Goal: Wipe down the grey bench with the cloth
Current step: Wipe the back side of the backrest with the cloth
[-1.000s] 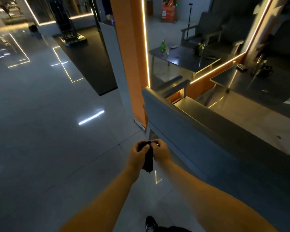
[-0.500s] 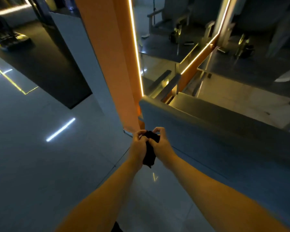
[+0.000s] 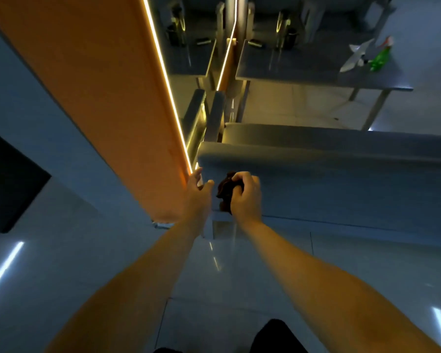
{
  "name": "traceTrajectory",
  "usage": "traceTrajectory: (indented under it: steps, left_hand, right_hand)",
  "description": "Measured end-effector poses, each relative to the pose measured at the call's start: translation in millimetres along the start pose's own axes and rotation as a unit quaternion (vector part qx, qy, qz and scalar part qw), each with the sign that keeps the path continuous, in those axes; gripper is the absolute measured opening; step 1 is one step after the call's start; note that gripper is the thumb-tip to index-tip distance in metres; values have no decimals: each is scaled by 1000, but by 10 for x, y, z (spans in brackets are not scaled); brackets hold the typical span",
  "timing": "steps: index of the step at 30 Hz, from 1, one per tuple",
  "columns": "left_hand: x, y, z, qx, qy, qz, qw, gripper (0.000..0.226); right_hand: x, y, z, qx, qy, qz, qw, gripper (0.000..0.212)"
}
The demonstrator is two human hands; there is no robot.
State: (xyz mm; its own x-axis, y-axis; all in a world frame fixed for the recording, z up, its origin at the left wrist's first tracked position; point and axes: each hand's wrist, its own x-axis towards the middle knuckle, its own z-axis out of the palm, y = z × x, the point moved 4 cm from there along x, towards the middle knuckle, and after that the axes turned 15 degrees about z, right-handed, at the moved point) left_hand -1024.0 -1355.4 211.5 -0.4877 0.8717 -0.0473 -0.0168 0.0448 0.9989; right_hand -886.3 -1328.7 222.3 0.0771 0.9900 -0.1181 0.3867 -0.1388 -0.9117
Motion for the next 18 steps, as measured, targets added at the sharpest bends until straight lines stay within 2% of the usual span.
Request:
traceTrajectory:
  steps: [3, 6, 8, 10, 14, 16, 18]
  left_hand:
    - [441, -386, 86, 8, 6, 66, 998, 65]
    - [728, -655, 157, 24, 52, 165, 985, 55]
    - [906, -900, 158, -3, 79, 213, 974, 46]
    - [1039, -1104, 174, -40, 57, 252, 965, 41]
    - [1230, -1328, 227, 5, -5, 309, 951, 63]
    - [1277, -1374, 214, 7, -26, 328, 944, 61]
    - [1307, -1395, 193, -10, -49, 331, 942, 54]
  right_hand:
    - [309, 294, 193, 19, 85, -95, 992, 17]
    - [633, 435, 431, 31, 159, -206, 965, 17]
    - [734, 558, 624, 17, 200, -268, 942, 18]
    - [790, 779, 860, -15, 211, -321, 923, 20]
    - [944, 1234, 1333, -52, 167, -308, 935, 32]
    - [960, 1309, 1429, -62, 175, -301, 935, 37]
    - [936, 1257, 1400, -48, 180, -308, 933, 30]
